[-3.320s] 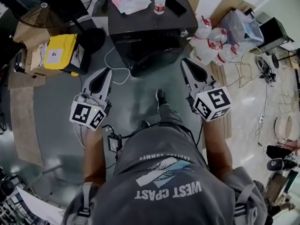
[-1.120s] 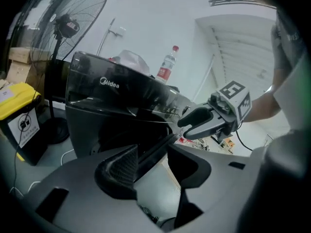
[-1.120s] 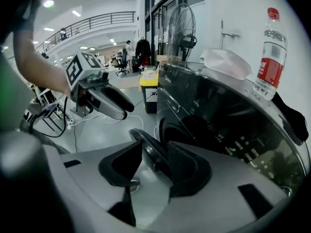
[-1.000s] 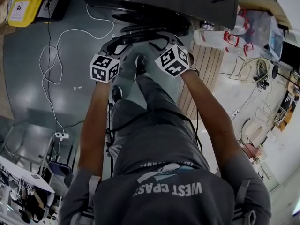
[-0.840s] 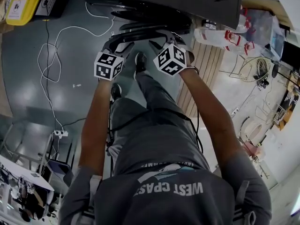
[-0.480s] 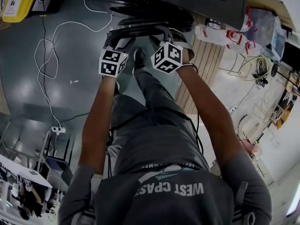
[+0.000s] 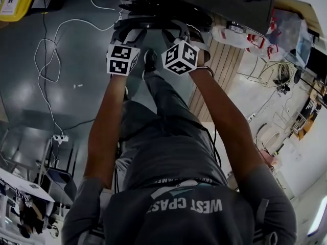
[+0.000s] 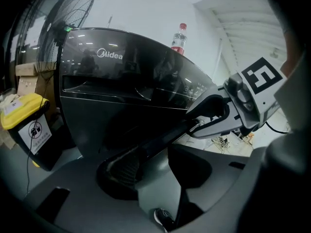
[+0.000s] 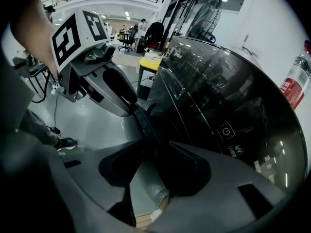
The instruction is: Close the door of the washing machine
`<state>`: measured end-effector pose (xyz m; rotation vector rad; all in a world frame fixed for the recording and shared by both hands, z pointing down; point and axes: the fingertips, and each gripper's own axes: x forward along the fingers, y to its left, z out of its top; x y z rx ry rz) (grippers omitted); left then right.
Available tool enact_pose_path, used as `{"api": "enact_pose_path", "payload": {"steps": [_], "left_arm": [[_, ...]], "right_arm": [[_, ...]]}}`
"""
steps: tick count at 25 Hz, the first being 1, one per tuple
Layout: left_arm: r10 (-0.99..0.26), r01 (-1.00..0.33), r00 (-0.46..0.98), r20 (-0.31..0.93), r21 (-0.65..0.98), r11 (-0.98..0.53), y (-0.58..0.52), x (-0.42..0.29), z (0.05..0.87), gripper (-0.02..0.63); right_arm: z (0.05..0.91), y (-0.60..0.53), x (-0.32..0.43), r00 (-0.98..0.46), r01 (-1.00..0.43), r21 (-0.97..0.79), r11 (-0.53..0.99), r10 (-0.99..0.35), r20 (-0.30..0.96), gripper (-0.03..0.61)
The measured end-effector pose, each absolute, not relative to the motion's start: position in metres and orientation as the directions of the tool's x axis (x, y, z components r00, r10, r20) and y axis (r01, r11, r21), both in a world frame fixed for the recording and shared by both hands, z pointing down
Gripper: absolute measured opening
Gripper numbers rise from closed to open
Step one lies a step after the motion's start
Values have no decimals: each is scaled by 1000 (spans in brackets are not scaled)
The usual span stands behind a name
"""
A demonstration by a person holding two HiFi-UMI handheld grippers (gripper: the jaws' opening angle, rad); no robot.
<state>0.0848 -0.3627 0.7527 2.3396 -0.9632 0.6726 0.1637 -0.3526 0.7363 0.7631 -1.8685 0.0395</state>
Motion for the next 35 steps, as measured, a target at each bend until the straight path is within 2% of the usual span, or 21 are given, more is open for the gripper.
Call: {"api": "enact_pose_path", "payload": {"steps": [15, 27, 35], "left_arm": [[-578, -818, 538, 614, 215, -534, -409, 91, 750, 176], [-546, -812, 540, 640, 226, -538, -414, 97, 749, 176], [-494, -778, 564, 662, 226, -586, -409, 88, 743, 163]], "right_arm": [[734, -391, 168, -97, -610, 471, 637, -651, 753, 198], [734, -395, 172, -56, -629, 478, 614, -648, 759, 199], [735, -397, 172, -66, -631, 412, 658, -574, 816, 190]]}}
